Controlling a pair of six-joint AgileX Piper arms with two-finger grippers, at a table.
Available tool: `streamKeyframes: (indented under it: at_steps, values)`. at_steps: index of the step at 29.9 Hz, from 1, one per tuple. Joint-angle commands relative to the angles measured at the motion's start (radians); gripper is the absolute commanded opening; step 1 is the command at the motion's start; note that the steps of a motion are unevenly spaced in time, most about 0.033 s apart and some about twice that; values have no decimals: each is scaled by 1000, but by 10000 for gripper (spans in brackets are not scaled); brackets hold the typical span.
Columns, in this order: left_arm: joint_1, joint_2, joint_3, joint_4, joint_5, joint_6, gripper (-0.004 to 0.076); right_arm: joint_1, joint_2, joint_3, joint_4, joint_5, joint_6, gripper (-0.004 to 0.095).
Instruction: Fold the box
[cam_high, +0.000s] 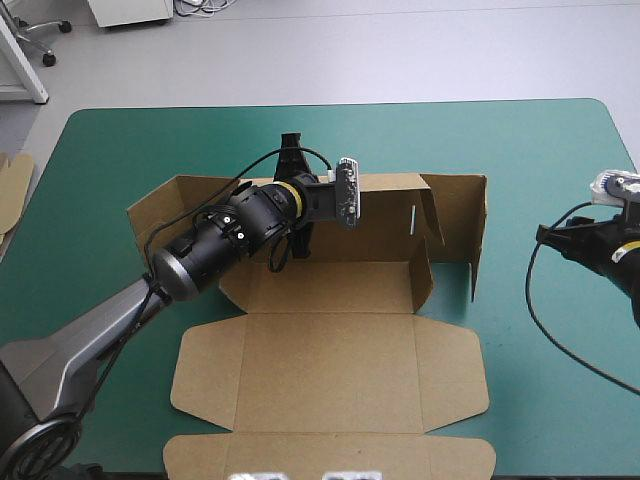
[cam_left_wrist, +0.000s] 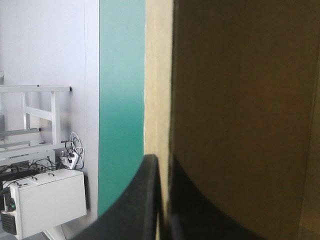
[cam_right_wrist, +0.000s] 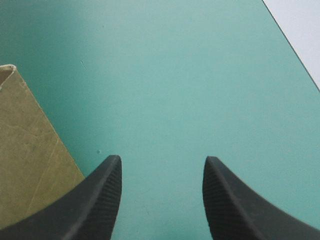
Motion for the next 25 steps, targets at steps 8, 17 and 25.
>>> streamKeyframes:
  at_steps: [8, 17, 25]
  values:
    - [-50, -115, 180, 327, -158, -355, -15, -71, 207, -171, 300, -17, -263, 453]
    - [-143, -153, 407, 947, -169, -893, -15, -73, 367, -285, 348, -8, -300, 453]
    - [-149, -137, 424, 1028, -206, -1017, -14, -98, 524, -435, 515, 84, -388, 453]
